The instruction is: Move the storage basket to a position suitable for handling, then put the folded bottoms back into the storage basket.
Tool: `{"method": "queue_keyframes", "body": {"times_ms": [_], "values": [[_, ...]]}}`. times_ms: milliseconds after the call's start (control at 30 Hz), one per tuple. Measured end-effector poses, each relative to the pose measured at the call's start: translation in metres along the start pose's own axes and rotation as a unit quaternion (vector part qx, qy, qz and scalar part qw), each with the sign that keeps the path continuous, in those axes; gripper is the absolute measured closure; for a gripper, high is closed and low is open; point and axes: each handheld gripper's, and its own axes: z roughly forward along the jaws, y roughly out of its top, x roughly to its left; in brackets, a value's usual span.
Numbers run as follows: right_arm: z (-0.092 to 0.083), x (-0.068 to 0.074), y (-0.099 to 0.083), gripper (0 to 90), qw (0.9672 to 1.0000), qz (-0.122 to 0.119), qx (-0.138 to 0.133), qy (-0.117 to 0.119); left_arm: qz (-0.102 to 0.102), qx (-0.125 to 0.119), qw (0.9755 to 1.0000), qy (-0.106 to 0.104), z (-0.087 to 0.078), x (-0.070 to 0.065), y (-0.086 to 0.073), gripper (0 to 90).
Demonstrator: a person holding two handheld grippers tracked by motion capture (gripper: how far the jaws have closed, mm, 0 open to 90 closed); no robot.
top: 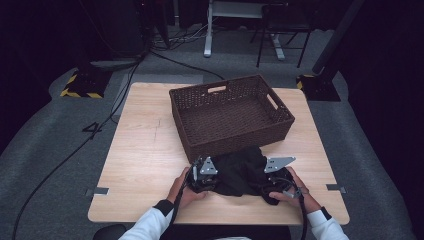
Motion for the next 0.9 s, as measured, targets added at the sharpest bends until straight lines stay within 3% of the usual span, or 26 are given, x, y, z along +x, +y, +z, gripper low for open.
{"method": "queue_keyframes", "body": {"times_ms": [267,433,600,900], "values": [[-0.007,0.003,-0.001,60.4,0.9998,-0.013,-0.007,-0.017,0.012,-0.004,0.9999,-0.003,-0.002,0.0,0.001,79.6],[-0.011,0.005,-0.002,60.7,0.9997,-0.008,-0.011,-0.018,0.033,-0.003,0.9995,-0.002,-0.009,-0.003,0.006,80.2],[-0.025,0.009,-0.002,60.8,0.9993,-0.01,-0.026,-0.026,0.048,-0.02,0.9986,-0.005,-0.017,-0.007,0.013,80.3],[-0.048,0.012,0.011,60.7,0.9979,-0.016,-0.053,-0.035,0.043,-0.058,0.9973,0.009,-0.036,-0.013,0.027,80.3]]}}
